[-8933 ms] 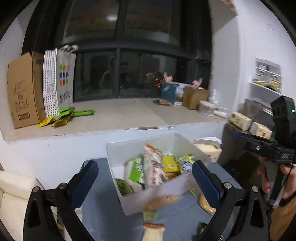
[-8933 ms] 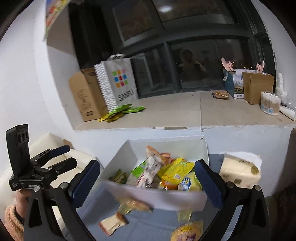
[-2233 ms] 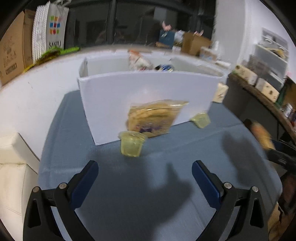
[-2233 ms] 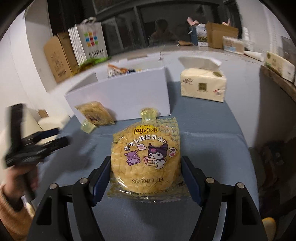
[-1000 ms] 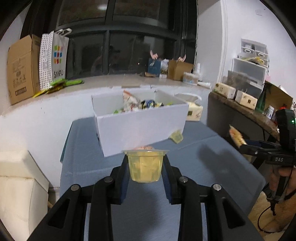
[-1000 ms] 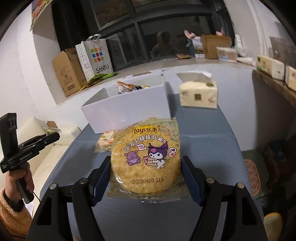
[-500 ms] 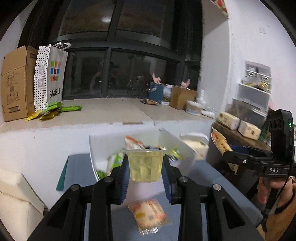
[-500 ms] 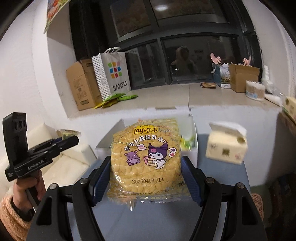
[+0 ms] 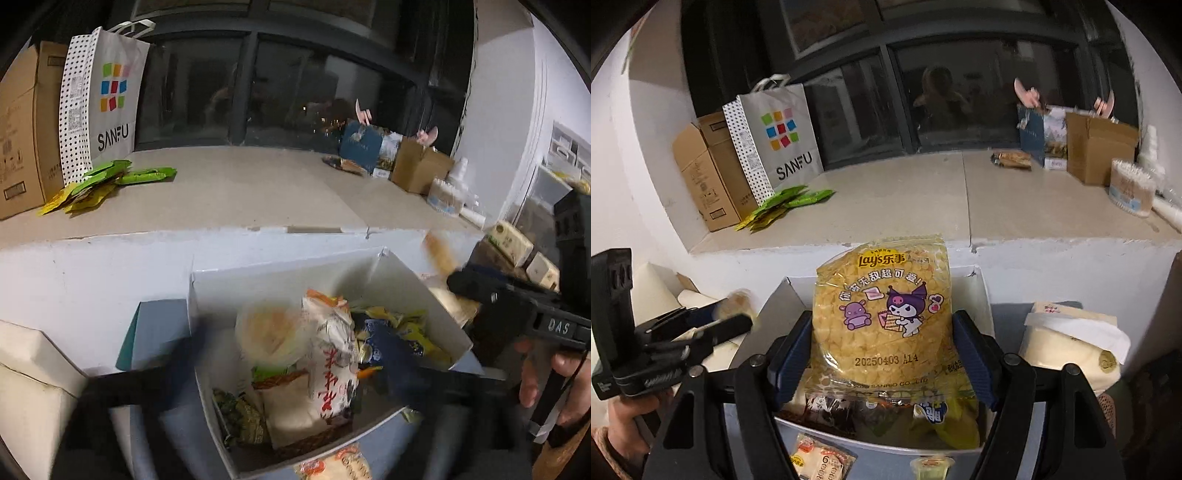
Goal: Organize snacks
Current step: 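Carry jelly cup with left gripper while right carries Lay's cookie pack into box, then withdraw both grippers from the box toward the last snacks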
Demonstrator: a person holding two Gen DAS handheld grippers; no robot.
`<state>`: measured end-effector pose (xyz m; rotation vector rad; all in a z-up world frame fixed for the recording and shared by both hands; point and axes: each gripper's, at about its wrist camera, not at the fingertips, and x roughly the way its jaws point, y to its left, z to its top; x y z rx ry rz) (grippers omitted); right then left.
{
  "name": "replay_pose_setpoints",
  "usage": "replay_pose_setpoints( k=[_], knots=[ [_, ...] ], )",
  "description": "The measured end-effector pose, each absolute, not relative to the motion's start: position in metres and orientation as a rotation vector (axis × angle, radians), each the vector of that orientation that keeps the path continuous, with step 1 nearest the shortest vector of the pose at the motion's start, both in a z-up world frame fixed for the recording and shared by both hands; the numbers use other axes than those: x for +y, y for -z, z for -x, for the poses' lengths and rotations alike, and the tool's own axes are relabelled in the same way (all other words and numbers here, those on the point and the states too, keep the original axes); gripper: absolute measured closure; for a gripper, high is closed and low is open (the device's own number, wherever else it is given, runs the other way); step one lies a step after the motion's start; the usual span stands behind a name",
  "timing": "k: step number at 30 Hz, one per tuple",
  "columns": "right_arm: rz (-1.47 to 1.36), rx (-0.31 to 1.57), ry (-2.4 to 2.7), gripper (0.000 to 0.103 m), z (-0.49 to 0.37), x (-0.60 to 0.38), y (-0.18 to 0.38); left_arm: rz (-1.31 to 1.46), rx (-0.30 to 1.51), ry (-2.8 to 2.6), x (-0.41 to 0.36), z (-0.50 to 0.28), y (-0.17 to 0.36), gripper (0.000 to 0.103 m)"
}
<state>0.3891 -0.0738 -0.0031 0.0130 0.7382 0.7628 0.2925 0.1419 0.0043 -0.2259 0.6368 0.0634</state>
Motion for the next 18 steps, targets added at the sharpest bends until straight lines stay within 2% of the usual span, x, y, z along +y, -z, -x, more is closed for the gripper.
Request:
replay_pose_setpoints(
  k=[2,9,18],
  knots=[
    [-0.002,0.744,-0.73,0.0,-0.39,-0.077,0.008,0.219,0.639,-0.077,0.142,-0.293,-0.002,0.0],
    [-0.014,0.71,-0.709,0.0,-0.378,-0.104,0.008,0.22,0.647,-0.072,0.137,-0.274,0.005,0.0],
    [0.074,0.576,-0.791,0.0,-0.301,-0.146,-0.017,0.147,0.504,-0.013,0.104,-0.19,-0.011,0.0]
  ],
)
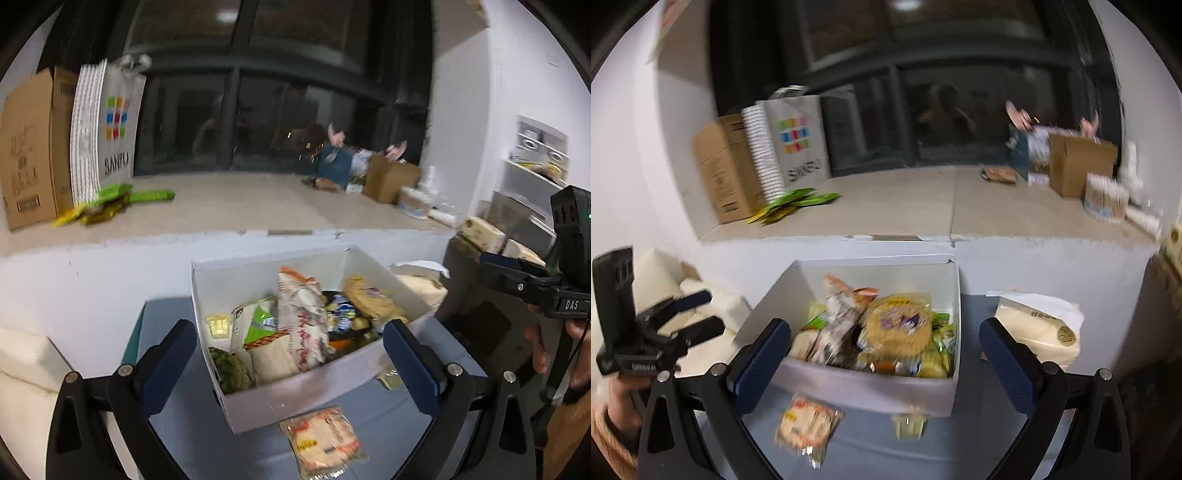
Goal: Organize snacks
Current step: 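Withdraw both grippers from the box toward the last snacks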
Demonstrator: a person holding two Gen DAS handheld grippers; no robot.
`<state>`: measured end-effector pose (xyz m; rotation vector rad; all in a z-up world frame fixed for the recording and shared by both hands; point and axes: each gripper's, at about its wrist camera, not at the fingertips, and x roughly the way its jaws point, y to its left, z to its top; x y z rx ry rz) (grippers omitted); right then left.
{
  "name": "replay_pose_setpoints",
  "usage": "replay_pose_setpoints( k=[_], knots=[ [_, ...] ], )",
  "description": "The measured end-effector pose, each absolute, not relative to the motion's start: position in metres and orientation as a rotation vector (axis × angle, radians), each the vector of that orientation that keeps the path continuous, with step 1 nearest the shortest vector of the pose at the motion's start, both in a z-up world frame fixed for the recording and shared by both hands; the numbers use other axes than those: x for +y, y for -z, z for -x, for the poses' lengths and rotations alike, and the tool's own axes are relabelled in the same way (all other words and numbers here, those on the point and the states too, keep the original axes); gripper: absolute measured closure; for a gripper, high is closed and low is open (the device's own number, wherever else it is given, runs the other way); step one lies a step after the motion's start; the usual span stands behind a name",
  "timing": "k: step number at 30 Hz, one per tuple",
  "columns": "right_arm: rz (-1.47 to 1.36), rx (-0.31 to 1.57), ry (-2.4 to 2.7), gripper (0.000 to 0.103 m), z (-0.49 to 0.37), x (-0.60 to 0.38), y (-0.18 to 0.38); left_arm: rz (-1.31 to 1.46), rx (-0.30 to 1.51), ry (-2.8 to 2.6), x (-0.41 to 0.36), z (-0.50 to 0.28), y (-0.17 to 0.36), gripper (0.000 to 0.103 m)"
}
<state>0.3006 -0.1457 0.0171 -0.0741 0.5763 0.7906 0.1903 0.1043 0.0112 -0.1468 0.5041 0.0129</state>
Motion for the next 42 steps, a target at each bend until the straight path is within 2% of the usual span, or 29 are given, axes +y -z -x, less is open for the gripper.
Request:
replay_pose_setpoints(
  k=[8,13,19,29,42],
  knots=[
    [0.069,0.478,-0.831,0.0,-0.211,-0.195,-0.017,0.127,0.435,0.02,0.059,-0.117,-0.012,0.0],
    [0.029,0.487,-0.824,0.0,-0.172,-0.215,0.007,0.202,0.454,0.096,0.037,-0.088,0.001,0.0],
    [-0.04,0.576,-0.809,0.0,-0.156,-0.23,0.052,0.162,0.494,0.097,0.009,-0.063,0.021,0.0],
    [-0.101,0.687,-0.764,0.0,-0.186,-0.231,0.096,0.216,0.513,0.061,0.016,-0.05,0.041,0.0],
    [0.124,0.795,-0.716,0.0,-0.267,-0.135,0.142,0.231,0.511,0.005,0.032,-0.038,0.049,0.0]
  ],
)
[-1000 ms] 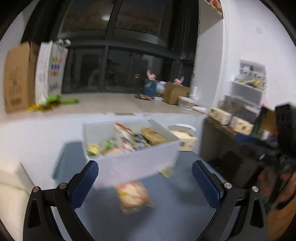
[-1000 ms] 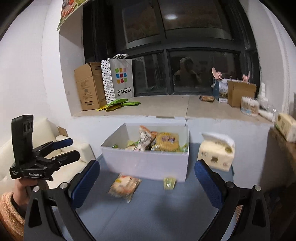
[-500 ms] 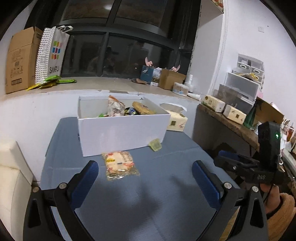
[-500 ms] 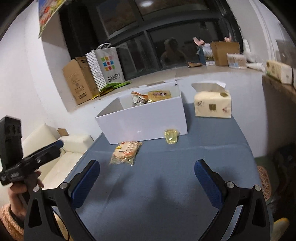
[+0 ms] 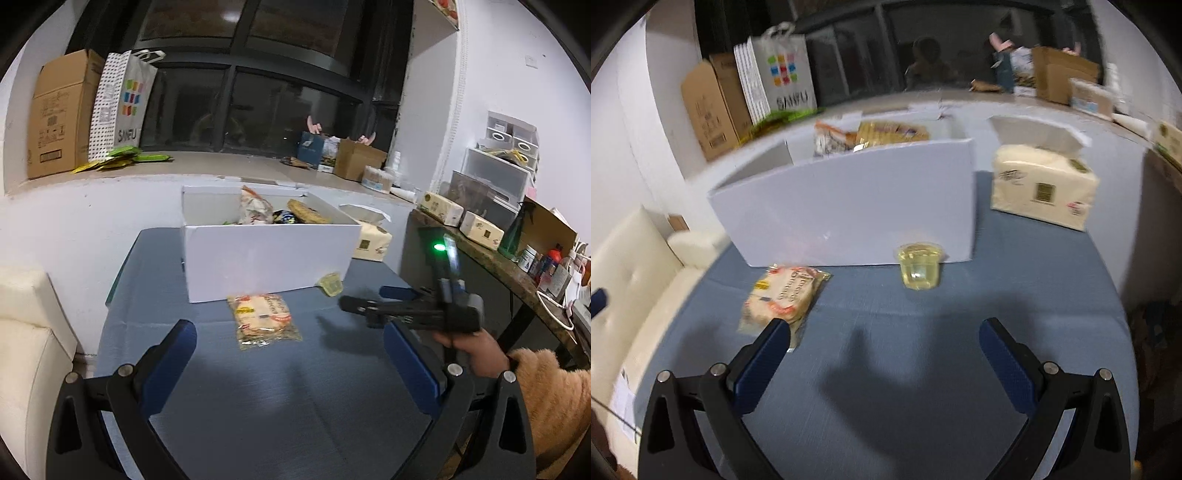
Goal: Organize snacks
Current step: 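Withdraw both grippers from the box toward the last snacks, then carry Lay's bread pack with left gripper while right carries jelly cup into box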
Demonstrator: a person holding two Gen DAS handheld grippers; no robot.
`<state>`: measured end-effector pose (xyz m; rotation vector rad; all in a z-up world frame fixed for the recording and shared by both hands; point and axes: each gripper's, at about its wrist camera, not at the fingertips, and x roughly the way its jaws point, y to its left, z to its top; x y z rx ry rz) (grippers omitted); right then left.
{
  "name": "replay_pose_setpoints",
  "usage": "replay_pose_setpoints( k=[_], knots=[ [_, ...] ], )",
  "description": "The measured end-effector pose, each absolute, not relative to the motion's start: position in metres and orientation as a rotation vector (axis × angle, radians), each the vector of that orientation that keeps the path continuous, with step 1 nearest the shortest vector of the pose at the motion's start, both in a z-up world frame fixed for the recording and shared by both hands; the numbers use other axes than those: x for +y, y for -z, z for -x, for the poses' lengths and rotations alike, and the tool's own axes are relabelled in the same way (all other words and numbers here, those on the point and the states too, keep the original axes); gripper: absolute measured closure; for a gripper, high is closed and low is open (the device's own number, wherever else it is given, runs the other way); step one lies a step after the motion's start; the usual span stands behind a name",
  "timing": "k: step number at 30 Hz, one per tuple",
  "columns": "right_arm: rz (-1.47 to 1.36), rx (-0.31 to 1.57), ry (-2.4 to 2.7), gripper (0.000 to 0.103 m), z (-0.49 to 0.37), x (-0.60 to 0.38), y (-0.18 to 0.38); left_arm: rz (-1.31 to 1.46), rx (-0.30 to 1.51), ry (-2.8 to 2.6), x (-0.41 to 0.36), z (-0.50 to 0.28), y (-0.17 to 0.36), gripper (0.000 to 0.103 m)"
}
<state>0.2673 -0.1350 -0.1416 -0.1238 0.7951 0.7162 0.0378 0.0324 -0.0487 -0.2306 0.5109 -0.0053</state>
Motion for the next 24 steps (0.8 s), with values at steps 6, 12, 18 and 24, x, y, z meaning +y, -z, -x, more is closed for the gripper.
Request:
replay_pose_setpoints(
  k=[6,12,18,24],
  knots=[
    [0.124,0.845,-0.656,0.003,-0.313,-0.111,0.157,0.253,0.528,-0.038,0.048,-0.033,0.057,0.0],
    [0.107,0.911,-0.624,0.052,-0.338,-0.11,0.172,0.272,0.555,-0.057,0.057,-0.033,0.069,0.0],
    [0.123,0.861,-0.687,0.058,-0.313,-0.122,0.161,0.272,0.579,-0.051,0.057,-0.043,0.076,0.0],
    [0.029,0.758,-0.76,0.058,-0.267,-0.161,0.124,0.257,0.644,-0.02,0.047,-0.082,0.089,0.0]
  ],
)
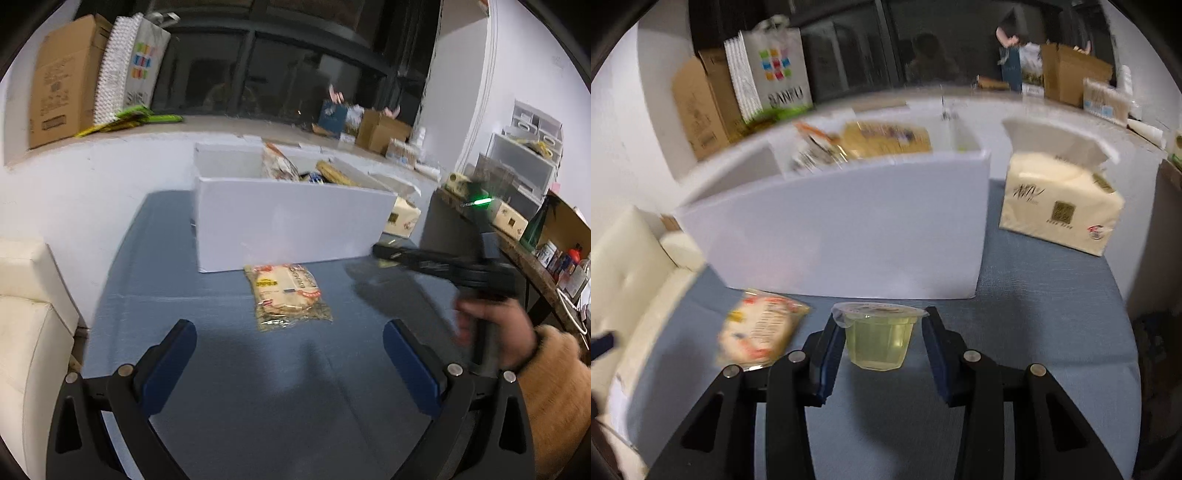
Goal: Organize snacks
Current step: 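Carry Lay's bread pack with left gripper while right carries jelly cup into box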
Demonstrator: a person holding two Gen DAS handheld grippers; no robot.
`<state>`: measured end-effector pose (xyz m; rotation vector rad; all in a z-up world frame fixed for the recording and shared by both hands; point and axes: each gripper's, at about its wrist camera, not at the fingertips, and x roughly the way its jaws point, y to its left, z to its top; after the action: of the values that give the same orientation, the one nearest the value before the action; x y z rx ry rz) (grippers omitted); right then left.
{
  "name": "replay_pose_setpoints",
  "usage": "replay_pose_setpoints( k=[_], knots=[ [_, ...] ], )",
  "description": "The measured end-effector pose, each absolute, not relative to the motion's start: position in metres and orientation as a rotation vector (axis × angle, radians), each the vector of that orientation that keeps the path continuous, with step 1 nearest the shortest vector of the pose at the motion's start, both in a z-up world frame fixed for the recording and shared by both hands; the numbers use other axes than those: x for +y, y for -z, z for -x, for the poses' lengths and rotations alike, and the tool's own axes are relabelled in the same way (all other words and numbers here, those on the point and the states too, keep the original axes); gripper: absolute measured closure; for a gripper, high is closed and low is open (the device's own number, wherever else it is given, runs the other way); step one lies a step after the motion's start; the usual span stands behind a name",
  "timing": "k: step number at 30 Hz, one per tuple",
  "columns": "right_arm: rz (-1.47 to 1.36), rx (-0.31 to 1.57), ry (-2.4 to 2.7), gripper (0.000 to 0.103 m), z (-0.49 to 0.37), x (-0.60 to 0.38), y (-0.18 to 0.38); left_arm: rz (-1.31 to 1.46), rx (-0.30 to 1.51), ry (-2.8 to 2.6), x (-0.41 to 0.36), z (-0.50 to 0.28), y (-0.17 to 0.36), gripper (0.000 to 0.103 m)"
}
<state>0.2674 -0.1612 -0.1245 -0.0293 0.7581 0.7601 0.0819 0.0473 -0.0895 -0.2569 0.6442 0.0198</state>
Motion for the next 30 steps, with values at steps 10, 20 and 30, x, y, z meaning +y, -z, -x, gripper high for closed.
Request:
replay_pose_setpoints(
  k=[10,20,30],
  knots=[
    [-0.082,0.64,-0.8,0.058,-0.203,-0.218,0.085,0.202,0.828,-0.087,0.035,-0.197,0.124,0.0],
    [-0.08,0.628,-0.756,0.057,-0.199,-0.24,0.09,0.123,0.951,-0.167,0.03,-0.241,0.157,0.026],
    [-0.111,0.641,-0.786,0.057,-0.202,-0.228,0.09,0.169,0.666,-0.048,0.043,-0.163,0.095,0.026]
  ],
)
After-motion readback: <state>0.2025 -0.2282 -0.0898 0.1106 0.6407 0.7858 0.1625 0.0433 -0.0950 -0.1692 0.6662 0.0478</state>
